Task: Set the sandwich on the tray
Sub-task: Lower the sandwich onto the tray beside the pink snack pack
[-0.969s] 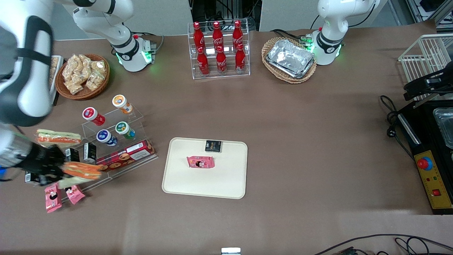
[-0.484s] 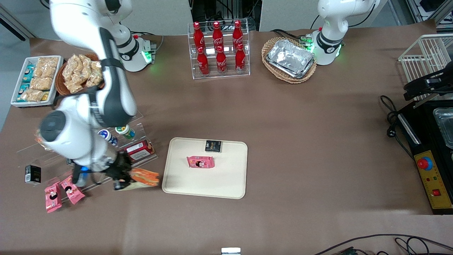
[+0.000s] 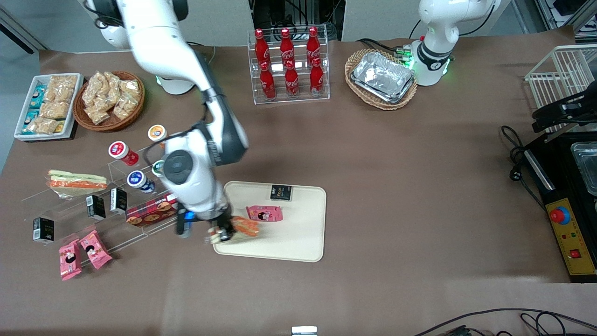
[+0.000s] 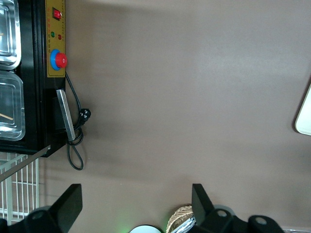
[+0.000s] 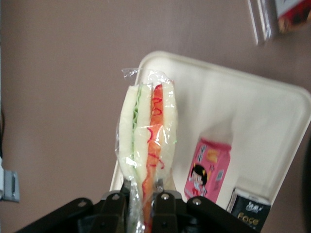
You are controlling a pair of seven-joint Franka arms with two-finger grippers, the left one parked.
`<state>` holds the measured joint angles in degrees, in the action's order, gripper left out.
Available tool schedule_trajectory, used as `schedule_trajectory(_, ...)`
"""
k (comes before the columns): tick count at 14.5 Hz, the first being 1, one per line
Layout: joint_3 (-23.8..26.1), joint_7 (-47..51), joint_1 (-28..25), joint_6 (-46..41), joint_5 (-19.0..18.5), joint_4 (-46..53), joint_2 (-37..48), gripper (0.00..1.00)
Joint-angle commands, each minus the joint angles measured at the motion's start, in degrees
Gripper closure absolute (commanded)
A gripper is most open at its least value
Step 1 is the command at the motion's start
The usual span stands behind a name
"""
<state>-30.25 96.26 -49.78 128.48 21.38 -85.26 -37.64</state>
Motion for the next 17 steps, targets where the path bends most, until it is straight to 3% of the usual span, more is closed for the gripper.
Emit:
schedule_trajectory(1,-0.43,6.03,-3.04,4.4,-0.2,0.79,-2.26,0.95)
schedule_trajectory(9,-0.34,6.66,-4.98,12.31,0.15,0.53,-10.87,0.94)
schedule_trajectory(10,-0.34,6.66,-4.98,12.76,0.15,0.53,-11.49,0.87)
schedule_trajectory(11,-0.25,6.75,-4.89,13.11,0.24,0.62,-11.84,0.28)
schedule_trajectory(12,-0.34,7.01,-4.89,13.11,0.15,0.62,-11.76,0.0)
schedule_trajectory(17,-0.78,6.14,-4.01,12.85,-0.2,1.23,-9.91,0.0)
